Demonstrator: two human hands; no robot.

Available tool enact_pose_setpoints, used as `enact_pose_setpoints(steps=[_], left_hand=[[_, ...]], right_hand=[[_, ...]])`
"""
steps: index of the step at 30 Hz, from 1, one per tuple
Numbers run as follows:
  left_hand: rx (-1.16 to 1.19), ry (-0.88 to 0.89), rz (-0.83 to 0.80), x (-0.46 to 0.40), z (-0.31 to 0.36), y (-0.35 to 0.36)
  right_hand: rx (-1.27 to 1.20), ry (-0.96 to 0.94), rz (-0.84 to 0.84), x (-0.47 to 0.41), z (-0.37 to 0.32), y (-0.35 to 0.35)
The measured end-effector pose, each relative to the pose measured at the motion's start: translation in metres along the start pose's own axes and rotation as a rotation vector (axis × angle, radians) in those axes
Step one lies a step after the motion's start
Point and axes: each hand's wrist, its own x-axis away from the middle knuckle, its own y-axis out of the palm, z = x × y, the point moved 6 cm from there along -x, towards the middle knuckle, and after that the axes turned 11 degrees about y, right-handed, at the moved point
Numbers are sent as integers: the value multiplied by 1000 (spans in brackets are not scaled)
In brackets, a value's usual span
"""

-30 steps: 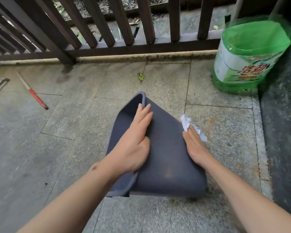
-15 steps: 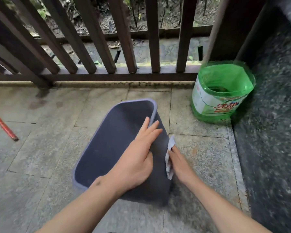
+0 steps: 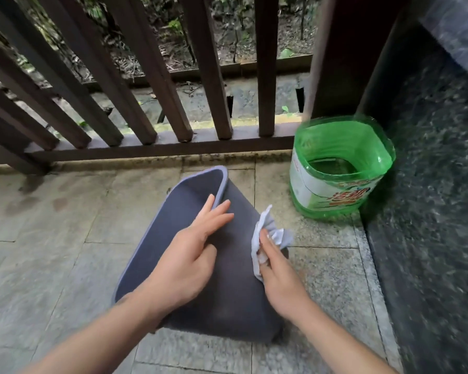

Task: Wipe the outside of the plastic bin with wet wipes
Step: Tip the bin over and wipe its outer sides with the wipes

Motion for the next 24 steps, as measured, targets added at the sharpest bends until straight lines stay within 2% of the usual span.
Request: enact_pose_setpoints(steps=[4, 9, 12, 19, 24], left_hand=[[-1, 36, -19, 5, -22, -1], [-120, 97, -78, 16, -34, -17], [-163, 56, -51, 8, -44, -32], [-289, 3, -37, -46, -61, -34], [-245, -34, 33, -47, -64, -23]], right_hand=[[100, -112, 66, -10, 9, 12], [261, -238, 114, -26, 21, 26], [338, -212, 129, -42, 32, 29], [319, -83, 260, -56, 80, 16], [295, -92, 283, -56, 69, 12]])
